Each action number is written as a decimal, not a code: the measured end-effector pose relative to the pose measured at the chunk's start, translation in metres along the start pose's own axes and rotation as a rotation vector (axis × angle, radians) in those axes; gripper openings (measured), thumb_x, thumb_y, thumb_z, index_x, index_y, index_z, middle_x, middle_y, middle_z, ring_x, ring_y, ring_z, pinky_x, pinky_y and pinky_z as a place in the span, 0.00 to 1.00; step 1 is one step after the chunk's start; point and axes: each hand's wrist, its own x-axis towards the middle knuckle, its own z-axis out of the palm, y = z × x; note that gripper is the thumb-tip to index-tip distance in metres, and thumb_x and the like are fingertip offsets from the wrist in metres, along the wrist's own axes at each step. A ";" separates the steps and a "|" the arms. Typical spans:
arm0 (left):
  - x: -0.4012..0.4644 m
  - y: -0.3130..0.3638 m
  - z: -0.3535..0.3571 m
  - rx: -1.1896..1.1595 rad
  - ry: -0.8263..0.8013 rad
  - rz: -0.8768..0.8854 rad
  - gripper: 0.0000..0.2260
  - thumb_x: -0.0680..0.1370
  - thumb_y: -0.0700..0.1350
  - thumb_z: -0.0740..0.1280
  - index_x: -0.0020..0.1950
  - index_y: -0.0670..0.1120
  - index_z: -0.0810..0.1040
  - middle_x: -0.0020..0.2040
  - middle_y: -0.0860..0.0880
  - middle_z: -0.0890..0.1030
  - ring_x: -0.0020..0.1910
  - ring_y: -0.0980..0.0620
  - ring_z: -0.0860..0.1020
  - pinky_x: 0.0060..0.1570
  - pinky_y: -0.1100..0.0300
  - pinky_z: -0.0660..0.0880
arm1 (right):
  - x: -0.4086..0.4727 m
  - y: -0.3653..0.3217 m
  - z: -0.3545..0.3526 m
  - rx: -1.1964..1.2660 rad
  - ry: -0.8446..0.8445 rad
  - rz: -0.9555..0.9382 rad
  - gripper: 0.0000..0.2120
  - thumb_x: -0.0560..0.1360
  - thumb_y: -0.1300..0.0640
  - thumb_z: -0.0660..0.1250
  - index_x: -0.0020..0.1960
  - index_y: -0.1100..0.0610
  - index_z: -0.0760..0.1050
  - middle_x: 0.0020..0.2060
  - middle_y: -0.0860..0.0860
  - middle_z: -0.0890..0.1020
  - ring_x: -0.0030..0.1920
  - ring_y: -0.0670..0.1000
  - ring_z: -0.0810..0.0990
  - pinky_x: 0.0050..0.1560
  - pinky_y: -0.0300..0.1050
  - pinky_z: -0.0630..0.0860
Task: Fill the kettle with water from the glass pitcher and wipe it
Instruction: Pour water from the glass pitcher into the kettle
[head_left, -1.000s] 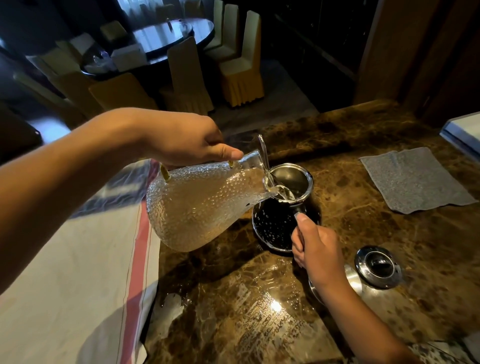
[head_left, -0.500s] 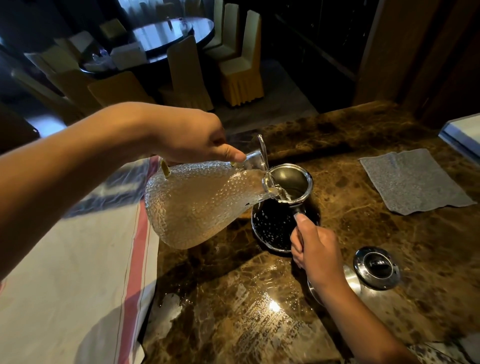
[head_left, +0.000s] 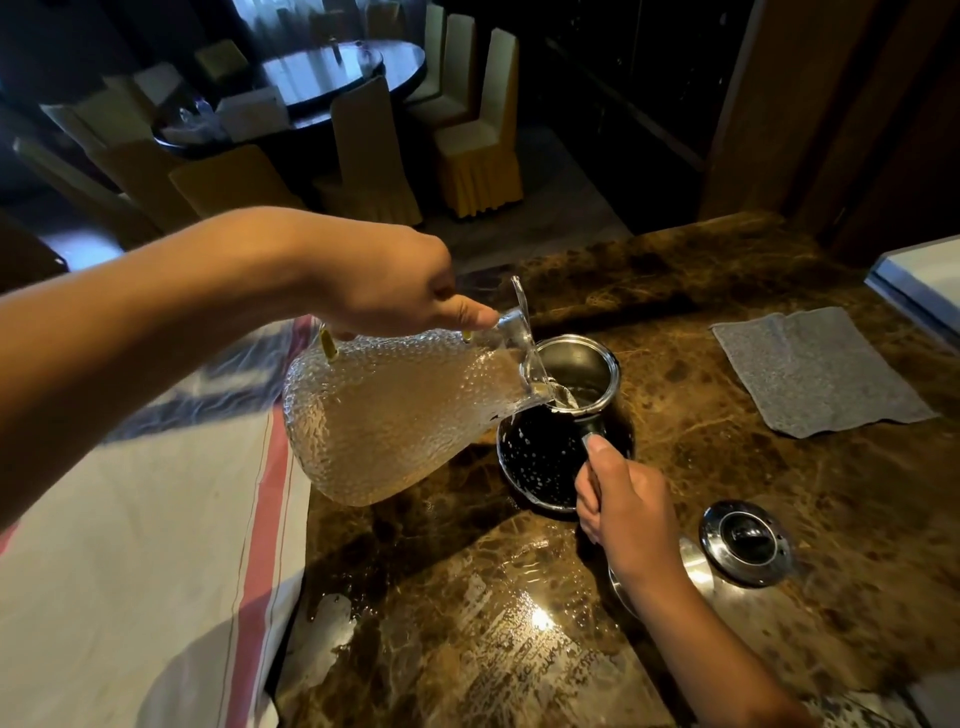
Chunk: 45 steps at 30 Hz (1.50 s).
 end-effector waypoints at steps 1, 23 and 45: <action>0.001 0.000 -0.001 0.005 -0.004 0.003 0.40 0.68 0.78 0.50 0.46 0.43 0.82 0.37 0.43 0.83 0.35 0.46 0.84 0.42 0.48 0.83 | 0.000 0.000 0.000 0.003 0.000 0.002 0.35 0.76 0.34 0.59 0.29 0.64 0.61 0.23 0.55 0.64 0.26 0.53 0.62 0.30 0.50 0.59; 0.003 0.005 0.002 0.049 0.102 0.001 0.37 0.66 0.77 0.50 0.35 0.44 0.76 0.27 0.50 0.72 0.26 0.51 0.70 0.29 0.56 0.71 | 0.001 0.001 0.001 0.031 0.011 -0.001 0.33 0.76 0.35 0.60 0.27 0.62 0.61 0.22 0.55 0.64 0.25 0.52 0.62 0.27 0.44 0.58; -0.011 -0.014 0.040 -0.164 0.203 -0.027 0.38 0.70 0.77 0.52 0.50 0.45 0.83 0.43 0.42 0.85 0.43 0.42 0.83 0.46 0.43 0.82 | 0.002 0.002 0.001 0.037 0.013 0.015 0.32 0.76 0.35 0.60 0.27 0.60 0.61 0.23 0.55 0.64 0.25 0.51 0.62 0.27 0.44 0.59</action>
